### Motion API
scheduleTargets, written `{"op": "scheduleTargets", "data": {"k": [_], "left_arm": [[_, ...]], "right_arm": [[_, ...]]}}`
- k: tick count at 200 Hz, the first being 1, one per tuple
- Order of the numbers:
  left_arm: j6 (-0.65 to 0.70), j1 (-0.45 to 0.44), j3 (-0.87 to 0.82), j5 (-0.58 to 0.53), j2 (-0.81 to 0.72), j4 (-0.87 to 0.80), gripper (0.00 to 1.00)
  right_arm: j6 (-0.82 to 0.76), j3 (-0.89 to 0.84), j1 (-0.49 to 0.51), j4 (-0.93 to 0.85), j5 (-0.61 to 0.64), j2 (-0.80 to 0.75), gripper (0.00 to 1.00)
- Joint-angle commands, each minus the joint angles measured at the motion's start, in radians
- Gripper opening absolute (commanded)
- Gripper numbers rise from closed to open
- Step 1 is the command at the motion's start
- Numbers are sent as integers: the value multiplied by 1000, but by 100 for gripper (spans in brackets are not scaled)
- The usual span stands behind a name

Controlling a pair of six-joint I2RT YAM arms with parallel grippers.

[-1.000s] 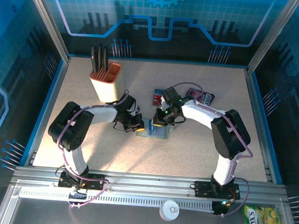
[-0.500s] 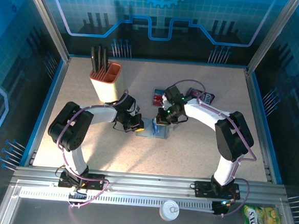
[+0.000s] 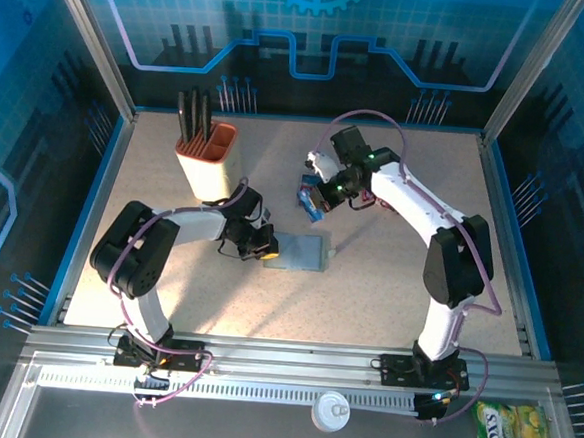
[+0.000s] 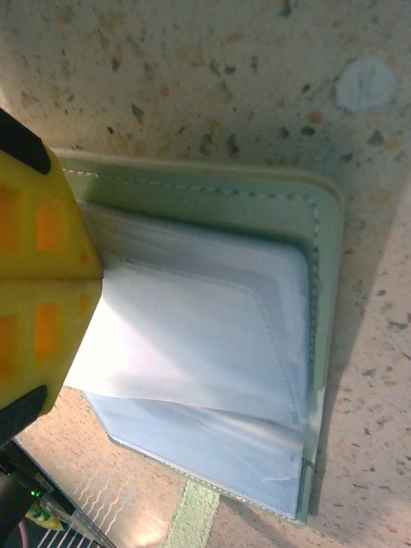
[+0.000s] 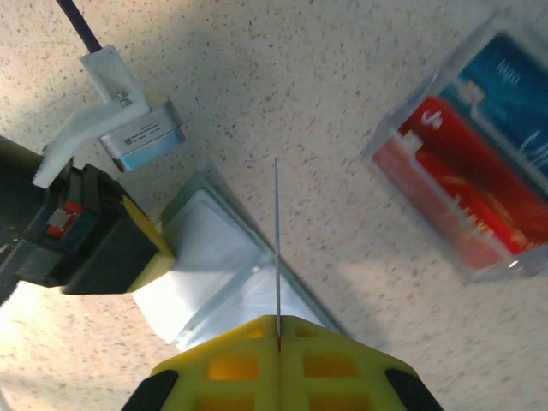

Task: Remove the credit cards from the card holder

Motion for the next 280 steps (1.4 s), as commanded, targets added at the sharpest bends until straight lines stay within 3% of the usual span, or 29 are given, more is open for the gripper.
{"op": "scheduleTargets", "data": {"k": [1, 29, 53, 183, 254, 280], "left_arm": [[27, 6, 3, -26, -38, -60, 9], [27, 6, 21, -17, -53, -71, 12], [24, 6, 31, -16, -66, -84, 13], [14, 8, 40, -60, -149, -166, 21], [14, 8, 32, -76, -164, -191, 22], [11, 7, 26, -86, -176, -195, 23]], "right_arm": [[-287, 88, -44, -108, -1, 54, 0], [-490, 138, -64, -134, -2, 72, 0], [-561, 205, -86, -160, 13, 110, 0], [-691, 662, -172, -291, -77, 436, 0], [-713, 700, -171, -290, -62, 518, 0], [-713, 700, -166, -287, -39, 522, 21]]}}
